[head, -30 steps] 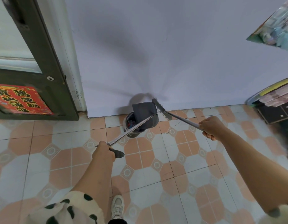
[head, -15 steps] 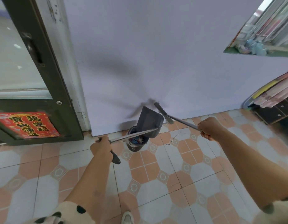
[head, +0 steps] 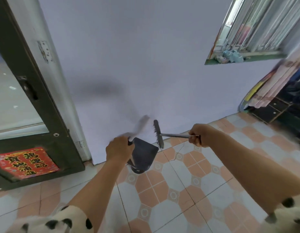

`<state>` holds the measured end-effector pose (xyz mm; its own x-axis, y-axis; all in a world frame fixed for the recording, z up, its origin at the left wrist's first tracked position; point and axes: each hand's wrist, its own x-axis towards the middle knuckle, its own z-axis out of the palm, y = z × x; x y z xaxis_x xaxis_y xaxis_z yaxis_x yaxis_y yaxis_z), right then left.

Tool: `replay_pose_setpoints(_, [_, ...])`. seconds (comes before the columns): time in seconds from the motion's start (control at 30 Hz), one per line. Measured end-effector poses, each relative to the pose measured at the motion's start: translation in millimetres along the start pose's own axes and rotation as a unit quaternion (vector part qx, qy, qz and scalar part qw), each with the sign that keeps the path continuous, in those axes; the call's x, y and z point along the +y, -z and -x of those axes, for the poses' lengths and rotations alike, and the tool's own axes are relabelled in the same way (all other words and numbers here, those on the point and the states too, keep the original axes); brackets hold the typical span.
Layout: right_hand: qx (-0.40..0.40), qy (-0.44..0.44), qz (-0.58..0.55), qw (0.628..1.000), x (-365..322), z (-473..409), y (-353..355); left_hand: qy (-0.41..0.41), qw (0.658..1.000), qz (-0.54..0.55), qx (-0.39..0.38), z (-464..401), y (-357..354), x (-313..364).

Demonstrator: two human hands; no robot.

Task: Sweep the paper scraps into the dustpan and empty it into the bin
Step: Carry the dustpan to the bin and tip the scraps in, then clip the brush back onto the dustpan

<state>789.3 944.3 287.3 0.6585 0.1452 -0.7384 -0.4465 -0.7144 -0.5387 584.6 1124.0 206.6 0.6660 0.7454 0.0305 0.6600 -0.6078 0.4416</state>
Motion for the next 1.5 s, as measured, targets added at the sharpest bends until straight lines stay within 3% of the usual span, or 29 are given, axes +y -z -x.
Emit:
replay_pose_setpoints(0.23, [-0.109, -0.046, -0.096, 0.988, -7, 6, -4, -0.114, 0.982, -0.148, -0.025, -21, -10, 20])
replay_pose_setpoints(0.4, [-0.165, -0.062, -0.097, 0.980, -23, 9, -10, -0.185, 0.953, -0.237, -0.033, -46, -19, 39])
replay_pose_setpoints(0.73, [-0.267, -0.083, -0.070, 0.958, -74, 20, -21, -0.277, 0.916, -0.284, -0.052, -87, -40, 69])
replay_pose_setpoints(1.0, [-0.290, -0.075, -0.068, 0.952, -100, 23, -17, -0.254, 0.915, -0.296, -0.102, -110, -45, 70])
replay_pose_setpoints(1.5, [-0.320, -0.069, -0.050, 0.943, -127, 8, 0, -0.261, 0.923, -0.270, -0.080, -137, -59, 80])
